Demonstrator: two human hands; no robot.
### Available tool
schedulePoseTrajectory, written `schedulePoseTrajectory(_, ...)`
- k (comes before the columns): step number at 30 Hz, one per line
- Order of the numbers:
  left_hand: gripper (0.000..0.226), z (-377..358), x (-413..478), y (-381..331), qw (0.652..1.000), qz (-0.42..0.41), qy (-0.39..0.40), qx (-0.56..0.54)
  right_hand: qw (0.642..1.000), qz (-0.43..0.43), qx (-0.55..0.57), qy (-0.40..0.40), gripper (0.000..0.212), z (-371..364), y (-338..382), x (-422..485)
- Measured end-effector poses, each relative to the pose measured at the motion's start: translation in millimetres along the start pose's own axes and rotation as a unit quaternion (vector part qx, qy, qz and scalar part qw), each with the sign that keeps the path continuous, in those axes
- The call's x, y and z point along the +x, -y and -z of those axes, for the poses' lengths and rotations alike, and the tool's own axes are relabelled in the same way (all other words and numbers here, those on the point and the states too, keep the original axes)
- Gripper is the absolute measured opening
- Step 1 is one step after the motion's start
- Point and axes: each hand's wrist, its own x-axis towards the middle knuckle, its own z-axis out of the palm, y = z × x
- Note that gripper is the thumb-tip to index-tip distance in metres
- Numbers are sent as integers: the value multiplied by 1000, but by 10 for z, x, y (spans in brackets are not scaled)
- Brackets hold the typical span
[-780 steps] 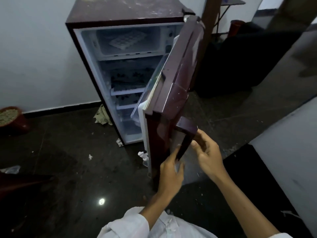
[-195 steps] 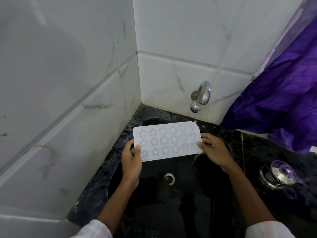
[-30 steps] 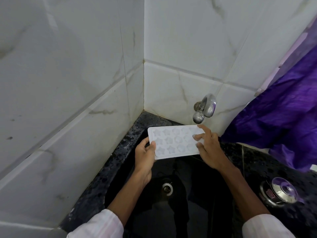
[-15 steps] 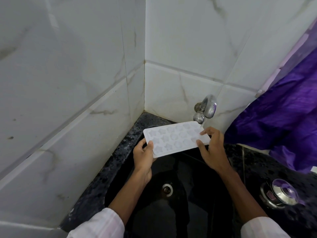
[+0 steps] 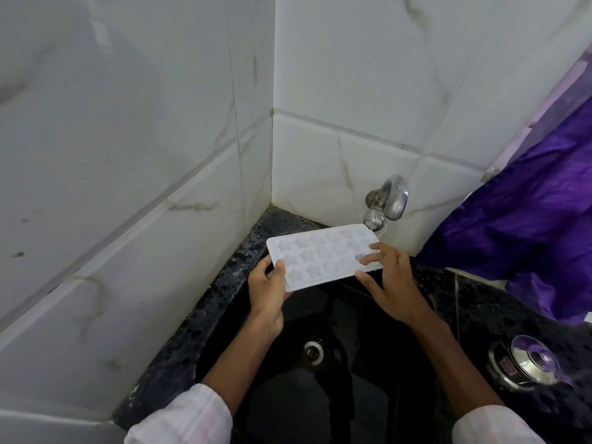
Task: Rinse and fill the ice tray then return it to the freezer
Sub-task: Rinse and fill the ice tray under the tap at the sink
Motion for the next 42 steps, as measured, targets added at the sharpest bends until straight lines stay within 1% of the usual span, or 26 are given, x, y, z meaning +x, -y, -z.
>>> schedulePoseTrajectory(2, 27, -4, -12, 0, 1000, -2, 1, 1, 1000, 11, -18, 10, 58, 34, 25, 3)
schedulePoseTrajectory(3, 28, -6, -15, 2, 1000, -3, 2, 3, 999, 16, -34, 9, 62, 43, 31, 7)
schedulePoseTrajectory(6, 28, -8, -22, 5, 1000, -2, 2, 2, 998, 14, -62, 3, 60, 38, 40, 11)
schedulePoseTrajectory(10, 29, -22, -38, 3, 1000, -6, 10, 6, 999, -5, -44, 9, 54, 10, 33, 5)
schedulePoseTrajectory(11, 29, -27, -44, 5, 1000, -9, 12, 8, 999, -5, -42, 14, 56, 9, 27, 2)
schedulePoseTrajectory(14, 32, -27, -55, 20, 1000, -15, 12, 13, 998, 0, -52, 18, 72, 9, 6, -7)
schedulePoseTrajectory(15, 32, -24, -56, 19, 1000, -15, 12, 13, 998, -1, -58, 16, 74, 8, 1, -9)
schedulePoseTrajectory(17, 32, -20, -58, 23, 1000, -12, 12, 9, 998, -1, -68, 14, 73, -1, -2, -24)
schedulePoseTrajectory(21, 32, -21, -69, 18, 1000, -10, 14, 6, 998, -9, -62, 15, 59, -2, 19, -44)
schedulePoseTrajectory(23, 32, -16, -77, 24, 1000, -10, 17, 6, 999, -10, -50, 16, 56, 21, 20, -45)
schedulePoseTrajectory(28, 32, -19, -99, 33, 1000, -6, 19, -6, 999, -6, -53, 7, 65, 53, -13, -28)
schedulePoseTrajectory(32, 32, -31, -94, 34, 1000, -4, 19, -9, 997, -12, -82, 4, 64, 28, 36, -41)
schedulePoseTrajectory(35, 31, -19, -81, 46, 1000, -11, 18, 4, 998, -24, -58, 15, 62, 17, 46, -50)
schedulePoseTrajectory(39, 30, 14, -71, 73, 999, -22, 17, 24, 999, -21, -18, 41, 72, 1, 19, -98)
schedulePoseTrajectory(40, 29, 23, -64, 84, 999, -22, 15, 26, 999, -22, -6, 36, 72, -12, 18, -119)
schedulePoseTrajectory(42, 28, 46, -53, 107, 999, -21, 11, 33, 999, -17, 26, -6, 63, -44, 18, -178)
